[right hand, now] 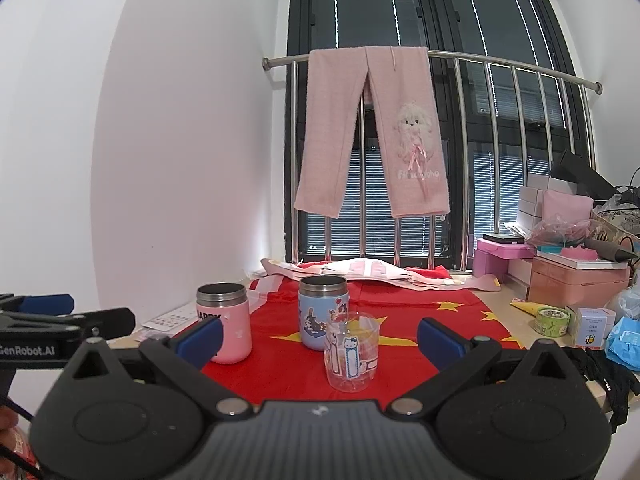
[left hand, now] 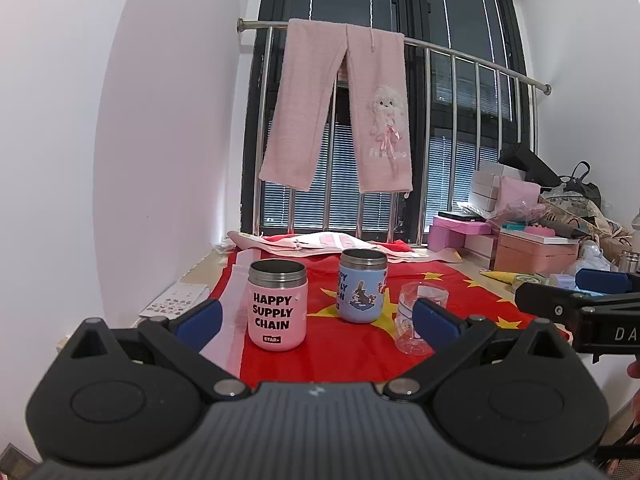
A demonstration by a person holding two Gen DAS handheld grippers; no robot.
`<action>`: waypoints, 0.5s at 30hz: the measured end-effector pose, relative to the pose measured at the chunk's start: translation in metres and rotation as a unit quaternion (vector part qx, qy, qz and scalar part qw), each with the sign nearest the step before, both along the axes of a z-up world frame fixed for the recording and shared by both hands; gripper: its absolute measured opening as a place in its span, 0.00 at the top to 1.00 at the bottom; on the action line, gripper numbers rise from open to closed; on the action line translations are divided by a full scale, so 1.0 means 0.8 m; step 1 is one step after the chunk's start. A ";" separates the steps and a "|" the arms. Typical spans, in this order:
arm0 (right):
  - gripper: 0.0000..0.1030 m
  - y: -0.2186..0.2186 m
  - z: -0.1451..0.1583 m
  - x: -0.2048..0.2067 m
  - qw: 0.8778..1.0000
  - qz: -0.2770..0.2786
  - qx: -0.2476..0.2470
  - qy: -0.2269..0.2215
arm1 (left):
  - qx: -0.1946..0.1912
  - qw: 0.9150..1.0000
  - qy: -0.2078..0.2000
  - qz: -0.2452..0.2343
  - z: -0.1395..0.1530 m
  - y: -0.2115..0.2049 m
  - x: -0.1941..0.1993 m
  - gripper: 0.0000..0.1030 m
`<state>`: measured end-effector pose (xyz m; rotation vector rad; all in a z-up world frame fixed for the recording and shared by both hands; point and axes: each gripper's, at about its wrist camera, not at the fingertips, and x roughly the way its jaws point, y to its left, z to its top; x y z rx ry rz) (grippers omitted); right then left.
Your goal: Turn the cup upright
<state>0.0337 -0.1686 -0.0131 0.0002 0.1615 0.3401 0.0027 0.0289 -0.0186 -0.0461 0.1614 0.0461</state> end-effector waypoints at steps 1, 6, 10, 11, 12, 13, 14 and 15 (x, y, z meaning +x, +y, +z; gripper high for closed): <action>0.00 -0.001 0.000 0.000 1.000 0.000 0.000 0.000 | 0.000 1.000 0.000 0.000 0.000 0.000 0.000 0.00; 0.00 0.000 0.000 0.000 1.000 0.000 0.000 0.000 | 0.000 1.000 -0.002 -0.002 0.000 0.000 -0.001 0.00; 0.00 0.000 0.000 0.000 1.000 0.000 0.000 0.000 | -0.001 1.000 -0.002 -0.004 0.000 0.001 0.000 0.00; 0.00 -0.001 0.000 0.000 1.000 0.000 0.000 0.000 | -0.002 1.000 -0.003 -0.004 0.000 0.001 0.001 0.00; 0.00 0.000 0.000 0.000 1.000 0.000 0.000 0.001 | -0.004 1.000 -0.002 -0.006 0.001 0.002 0.002 0.00; 0.00 0.000 0.000 0.000 1.000 0.000 0.000 0.000 | -0.007 1.000 -0.001 -0.009 0.001 0.004 0.003 0.00; 0.00 -0.001 0.000 0.000 1.000 0.000 0.000 0.000 | -0.009 1.000 -0.001 -0.009 0.001 0.006 0.004 0.00; 0.00 0.000 0.000 0.000 1.000 0.000 0.000 0.000 | -0.010 1.000 -0.001 -0.008 0.001 0.006 0.004 0.00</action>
